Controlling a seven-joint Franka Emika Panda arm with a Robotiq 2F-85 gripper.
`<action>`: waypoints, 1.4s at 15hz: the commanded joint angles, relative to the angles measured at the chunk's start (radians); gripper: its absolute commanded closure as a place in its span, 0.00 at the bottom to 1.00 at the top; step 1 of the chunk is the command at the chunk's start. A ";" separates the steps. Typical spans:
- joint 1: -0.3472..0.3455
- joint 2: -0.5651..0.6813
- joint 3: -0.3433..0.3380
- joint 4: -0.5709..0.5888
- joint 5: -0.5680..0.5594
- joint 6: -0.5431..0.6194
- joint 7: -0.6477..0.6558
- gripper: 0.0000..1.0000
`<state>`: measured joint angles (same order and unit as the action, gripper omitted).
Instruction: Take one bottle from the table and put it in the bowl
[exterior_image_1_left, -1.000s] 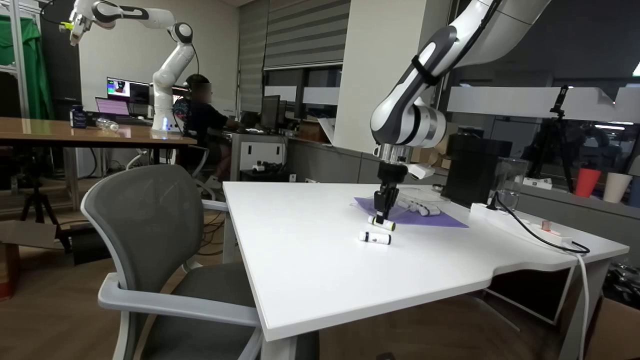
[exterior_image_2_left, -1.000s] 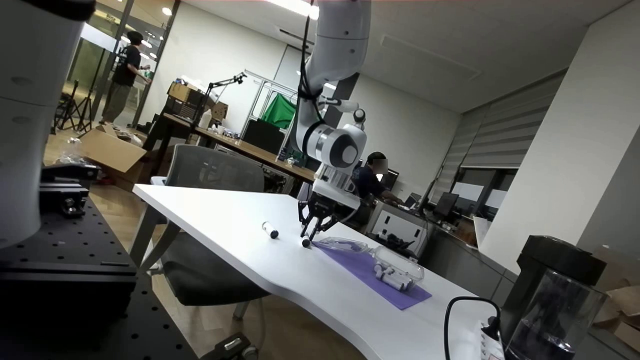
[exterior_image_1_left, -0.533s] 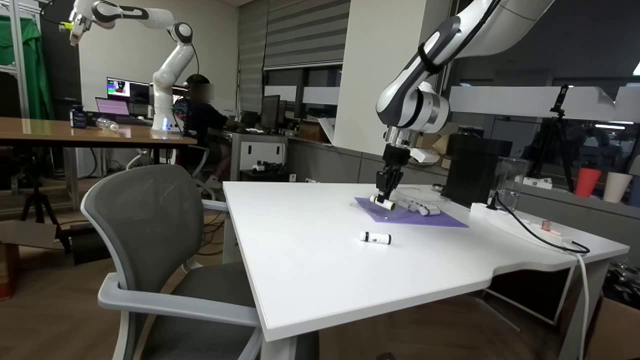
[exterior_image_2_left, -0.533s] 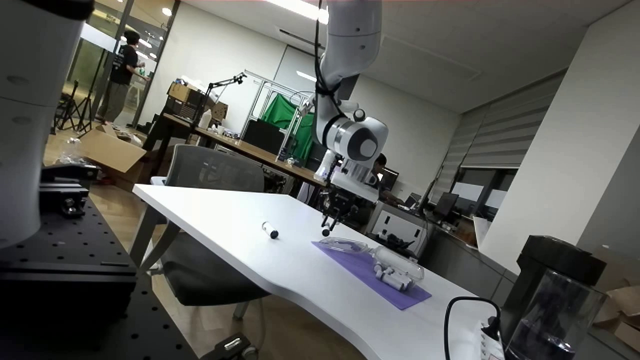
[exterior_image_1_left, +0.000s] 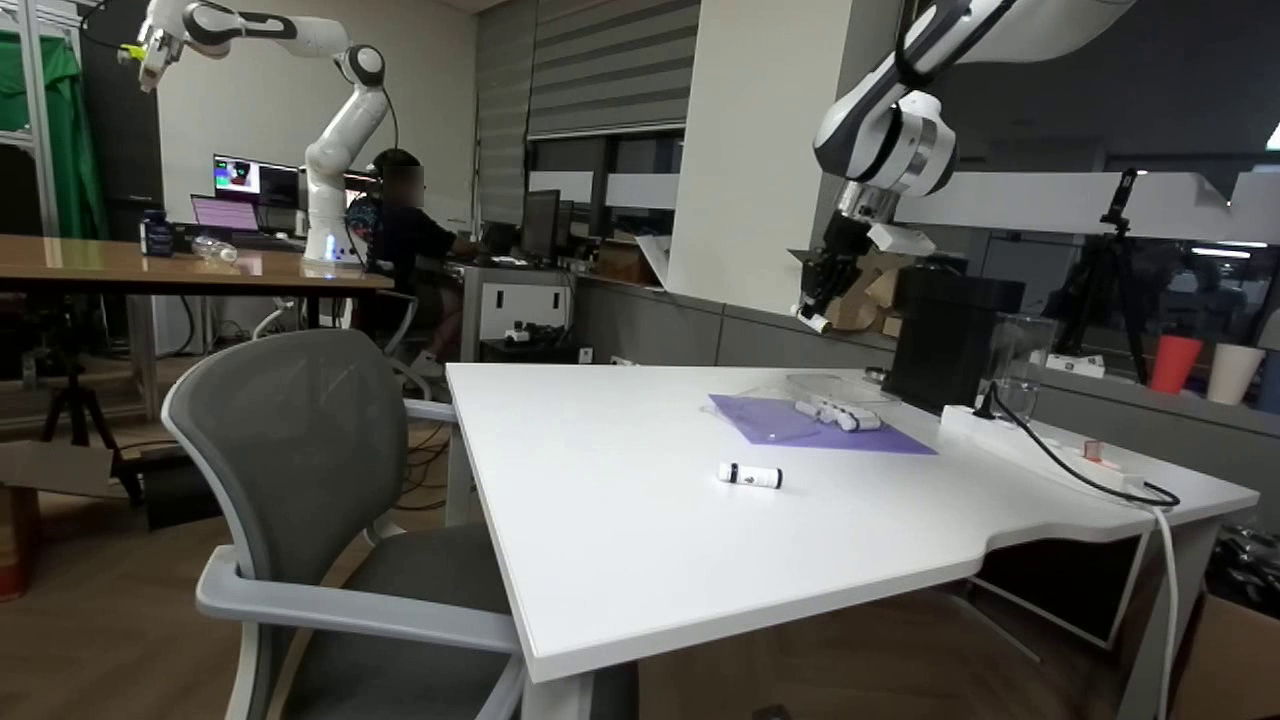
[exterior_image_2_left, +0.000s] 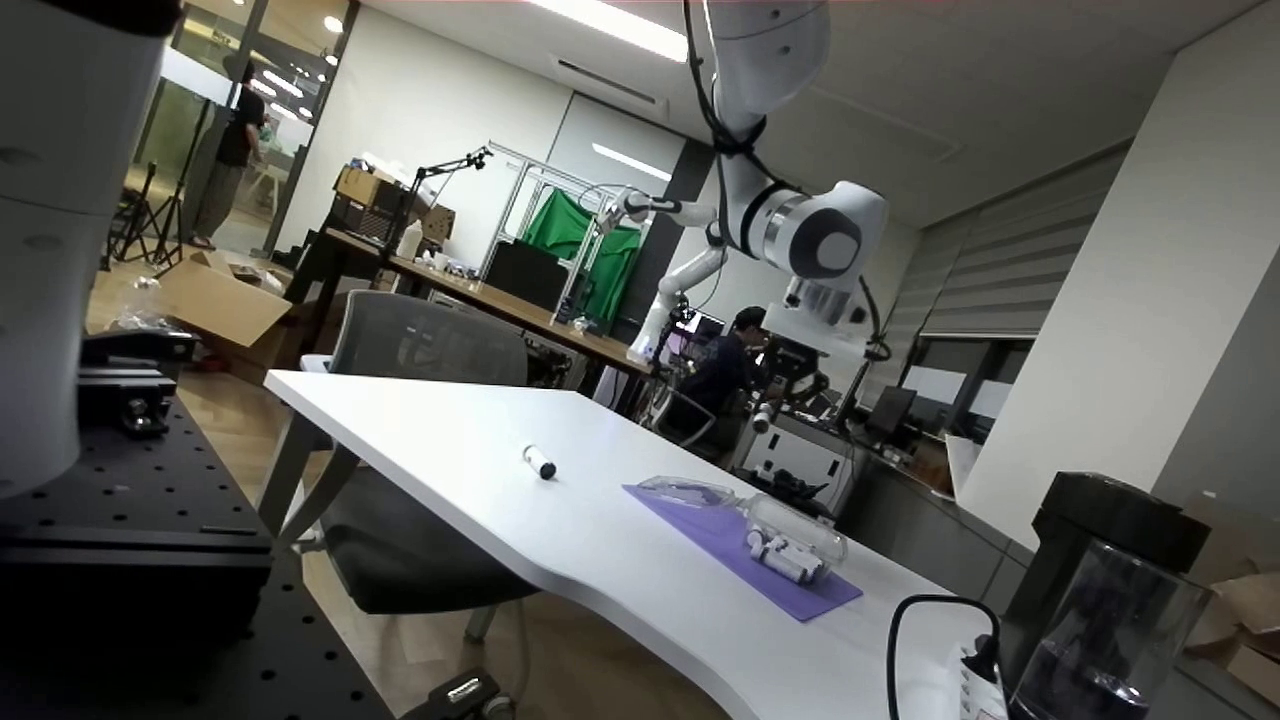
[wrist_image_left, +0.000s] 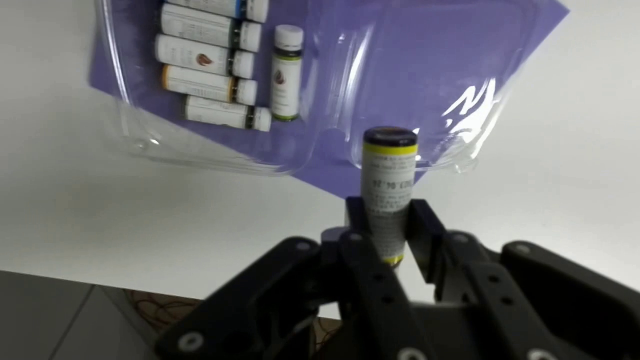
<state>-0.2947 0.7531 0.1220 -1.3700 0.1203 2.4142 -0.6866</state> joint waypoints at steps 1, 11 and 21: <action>-0.022 0.124 -0.037 0.211 0.015 -0.105 0.054 0.94; -0.034 0.404 -0.073 0.550 -0.003 -0.235 0.186 0.94; -0.018 0.448 -0.092 0.703 -0.015 -0.325 0.251 0.14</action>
<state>-0.3294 1.1996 0.0538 -0.7374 0.1221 2.1452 -0.4918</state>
